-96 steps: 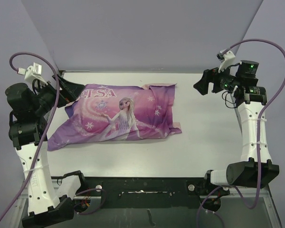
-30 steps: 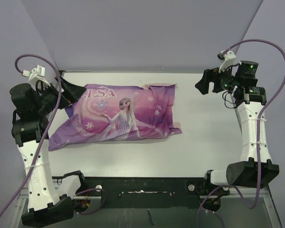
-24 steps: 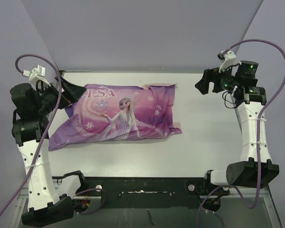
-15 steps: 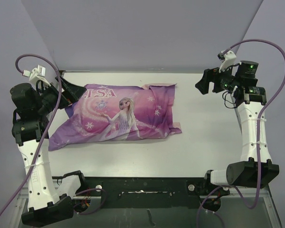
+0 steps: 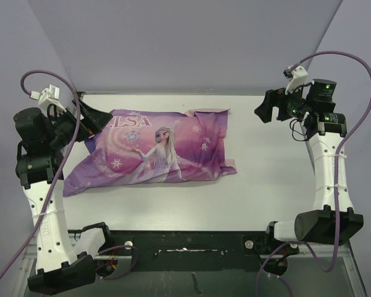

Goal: Put the pillow into the pillowcase

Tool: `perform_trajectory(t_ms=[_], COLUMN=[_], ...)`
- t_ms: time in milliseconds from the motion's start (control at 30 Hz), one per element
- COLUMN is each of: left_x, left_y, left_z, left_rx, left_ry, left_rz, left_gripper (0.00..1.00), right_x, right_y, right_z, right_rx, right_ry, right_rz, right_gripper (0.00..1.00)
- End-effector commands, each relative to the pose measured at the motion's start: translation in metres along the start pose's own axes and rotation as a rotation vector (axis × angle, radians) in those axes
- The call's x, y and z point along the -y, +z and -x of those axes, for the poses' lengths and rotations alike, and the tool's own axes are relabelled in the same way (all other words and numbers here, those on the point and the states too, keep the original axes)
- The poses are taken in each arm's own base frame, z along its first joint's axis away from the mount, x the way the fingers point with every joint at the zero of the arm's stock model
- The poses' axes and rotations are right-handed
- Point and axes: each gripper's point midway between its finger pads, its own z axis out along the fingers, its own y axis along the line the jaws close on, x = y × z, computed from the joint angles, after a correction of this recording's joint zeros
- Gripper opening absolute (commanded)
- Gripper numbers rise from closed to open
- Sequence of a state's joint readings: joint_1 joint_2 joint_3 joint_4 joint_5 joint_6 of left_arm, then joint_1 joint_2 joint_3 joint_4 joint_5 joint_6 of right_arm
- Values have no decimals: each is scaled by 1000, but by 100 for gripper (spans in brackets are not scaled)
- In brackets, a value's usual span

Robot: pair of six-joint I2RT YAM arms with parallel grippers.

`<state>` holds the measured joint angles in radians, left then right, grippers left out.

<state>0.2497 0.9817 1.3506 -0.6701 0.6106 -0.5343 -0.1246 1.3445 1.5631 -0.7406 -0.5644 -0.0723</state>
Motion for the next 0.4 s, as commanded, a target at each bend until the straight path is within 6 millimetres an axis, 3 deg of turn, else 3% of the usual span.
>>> perform_trajectory(t_ms=[0,367], left_x=[7,5], left_y=[1,2], left_z=[10,9], left_rx=[33,29], left_ry=[53,51], left_rz=[-34,-31], left_gripper=[98,98], right_x=[4,1], right_y=[-2,-2], right_z=[18,18], right_rx=[58,58], right_ry=[-31,-41], right_rz=[-19,-3], right_gripper=[98,98])
